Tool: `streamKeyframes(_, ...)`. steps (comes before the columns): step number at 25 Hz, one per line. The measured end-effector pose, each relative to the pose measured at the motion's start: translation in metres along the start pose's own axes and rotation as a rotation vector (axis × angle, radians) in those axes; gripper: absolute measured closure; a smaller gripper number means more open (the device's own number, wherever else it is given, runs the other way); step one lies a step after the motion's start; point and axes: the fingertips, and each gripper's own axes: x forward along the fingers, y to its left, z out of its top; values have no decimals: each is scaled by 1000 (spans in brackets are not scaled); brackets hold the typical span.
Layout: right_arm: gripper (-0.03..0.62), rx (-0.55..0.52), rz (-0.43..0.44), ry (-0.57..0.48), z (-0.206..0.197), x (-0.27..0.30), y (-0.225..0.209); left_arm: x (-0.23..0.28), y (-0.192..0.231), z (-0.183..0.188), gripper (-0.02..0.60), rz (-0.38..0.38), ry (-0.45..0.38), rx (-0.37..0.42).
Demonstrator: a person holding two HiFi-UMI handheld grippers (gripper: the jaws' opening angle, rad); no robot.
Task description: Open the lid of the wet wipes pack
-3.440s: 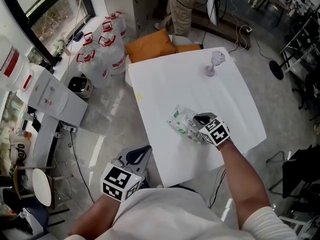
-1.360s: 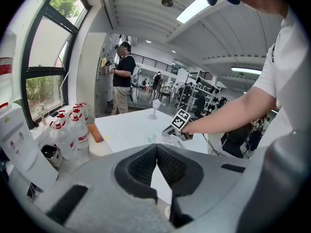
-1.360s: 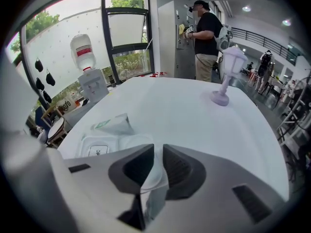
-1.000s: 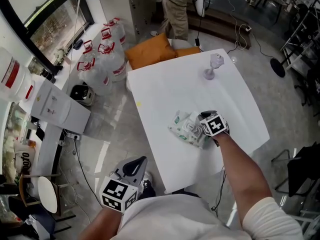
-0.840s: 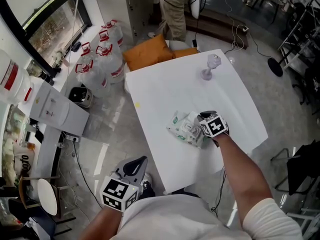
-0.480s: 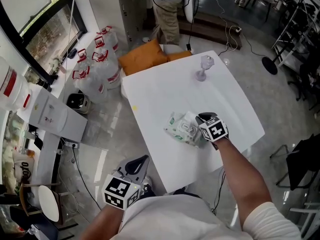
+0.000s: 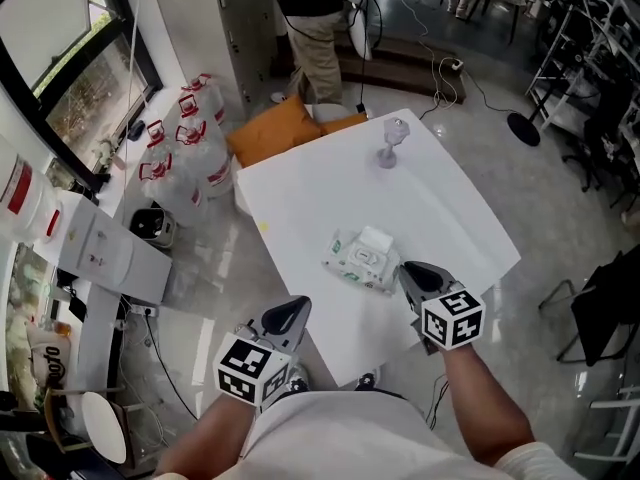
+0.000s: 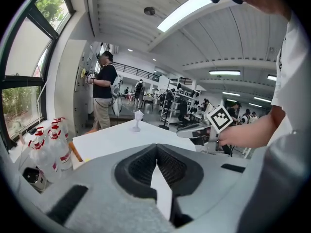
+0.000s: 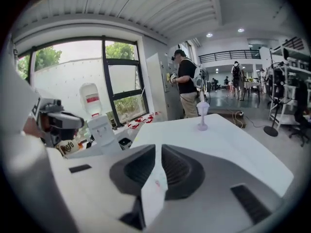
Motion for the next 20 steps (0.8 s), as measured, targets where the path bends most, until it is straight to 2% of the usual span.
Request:
streamKeyframes(6, 584, 53, -26, -102, 9, -63, 29, 5, -13, 17, 573, -62, -21, 39)
streamKeyframes(12, 586, 103, -20, -198, 19, -105, 50, 7, -33, 26, 574, -111, -42, 52)
streamKeyframes(20, 588, 34, -41, -232, 24, -132, 69, 3, -47, 39, 573, -141, -58, 77)
